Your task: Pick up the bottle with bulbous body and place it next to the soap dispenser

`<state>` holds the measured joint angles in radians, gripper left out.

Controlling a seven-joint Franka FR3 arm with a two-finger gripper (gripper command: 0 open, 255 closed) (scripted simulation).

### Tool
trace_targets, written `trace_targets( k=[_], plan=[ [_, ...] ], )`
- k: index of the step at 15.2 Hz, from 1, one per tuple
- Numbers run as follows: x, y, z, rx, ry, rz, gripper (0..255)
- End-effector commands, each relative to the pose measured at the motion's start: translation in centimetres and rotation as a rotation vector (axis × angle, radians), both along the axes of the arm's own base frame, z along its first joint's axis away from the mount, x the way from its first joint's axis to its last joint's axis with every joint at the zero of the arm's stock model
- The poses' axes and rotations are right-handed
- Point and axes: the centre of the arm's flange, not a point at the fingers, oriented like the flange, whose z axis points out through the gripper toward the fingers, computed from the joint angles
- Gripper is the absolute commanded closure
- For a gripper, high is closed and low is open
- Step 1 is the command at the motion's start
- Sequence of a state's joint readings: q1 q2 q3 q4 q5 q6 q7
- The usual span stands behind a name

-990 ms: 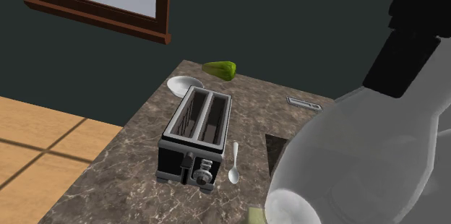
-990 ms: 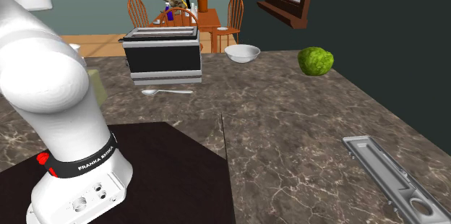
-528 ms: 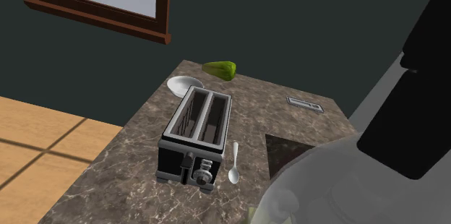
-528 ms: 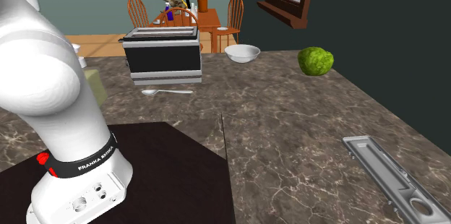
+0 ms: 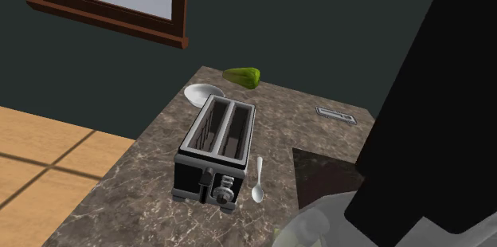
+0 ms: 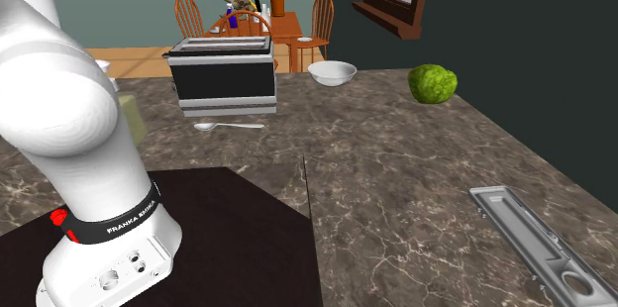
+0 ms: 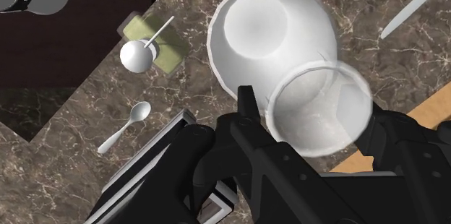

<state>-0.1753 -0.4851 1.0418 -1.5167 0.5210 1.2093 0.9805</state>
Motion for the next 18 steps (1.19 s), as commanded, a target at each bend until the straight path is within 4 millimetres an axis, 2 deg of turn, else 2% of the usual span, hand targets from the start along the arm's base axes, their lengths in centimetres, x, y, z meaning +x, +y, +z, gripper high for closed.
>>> trace_targets(
  k=[1, 18],
  plan=[
    [0.0, 0.0, -1.1, 0.001, 0.000, 0.000, 255],
    [0.0, 0.0, -10.1, 0.001, 0.000, 0.000, 255]
  ],
)
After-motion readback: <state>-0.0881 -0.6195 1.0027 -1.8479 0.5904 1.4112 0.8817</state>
